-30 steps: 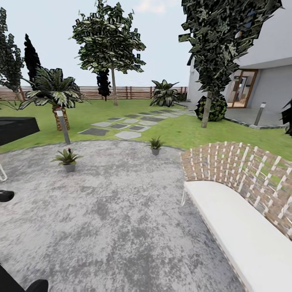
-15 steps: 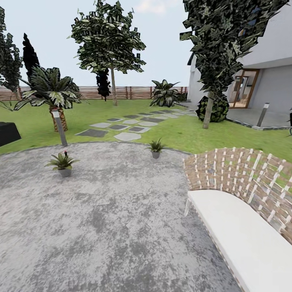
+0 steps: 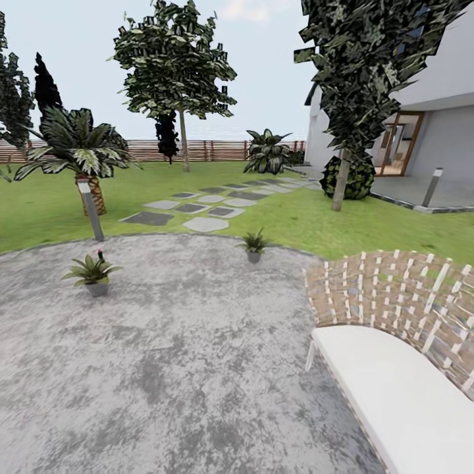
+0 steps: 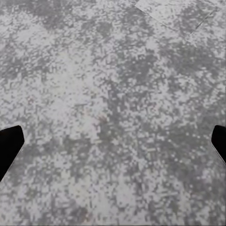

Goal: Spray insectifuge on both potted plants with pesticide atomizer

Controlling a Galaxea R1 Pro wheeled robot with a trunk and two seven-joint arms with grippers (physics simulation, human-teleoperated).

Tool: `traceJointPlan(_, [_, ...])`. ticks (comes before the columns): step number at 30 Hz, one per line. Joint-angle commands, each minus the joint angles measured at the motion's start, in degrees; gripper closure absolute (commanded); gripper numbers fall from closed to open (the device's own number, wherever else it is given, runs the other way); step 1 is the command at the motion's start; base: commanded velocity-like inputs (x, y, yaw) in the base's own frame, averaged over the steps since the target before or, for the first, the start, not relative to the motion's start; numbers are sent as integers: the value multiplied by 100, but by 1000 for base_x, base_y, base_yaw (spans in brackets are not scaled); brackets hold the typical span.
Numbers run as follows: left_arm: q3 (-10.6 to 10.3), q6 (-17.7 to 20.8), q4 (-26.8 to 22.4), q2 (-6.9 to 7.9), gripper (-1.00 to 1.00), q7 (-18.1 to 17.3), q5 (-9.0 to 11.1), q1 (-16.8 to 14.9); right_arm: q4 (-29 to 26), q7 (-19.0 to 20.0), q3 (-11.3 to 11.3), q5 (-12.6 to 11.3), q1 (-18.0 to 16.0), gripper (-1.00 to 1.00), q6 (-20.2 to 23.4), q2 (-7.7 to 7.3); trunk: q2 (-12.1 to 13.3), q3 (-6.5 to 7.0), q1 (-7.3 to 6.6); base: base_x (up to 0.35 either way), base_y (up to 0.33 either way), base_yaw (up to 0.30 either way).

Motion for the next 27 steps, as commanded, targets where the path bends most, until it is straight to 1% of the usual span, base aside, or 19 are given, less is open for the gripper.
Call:
traceJointPlan(1, [-18, -19, 4, 3, -100, 4, -1, -3, 5, -42, -2, 61, -3, -100, -8, 0, -2, -6, 3, 340, 0, 5])
traceJointPlan(4, [-18, -19, 4, 3, -100, 1, -2, -3, 6, -42, -2, 61, -3, -100, -8, 0, -2, -7, 3, 340, 0, 62])
traceJointPlan(8, [-18, -19, 4, 3, -100, -1, -3, -3, 6, -42, -2, 61, -3, -100, -8, 0, -2, -15, 3, 340, 0, 158])
traceJointPlan(27, [-18, -19, 4, 3, -100, 1, 4, -3, 6, -42, -2, 61, -3, -100, -8, 0, -2, -80, 3, 340, 0, 246])
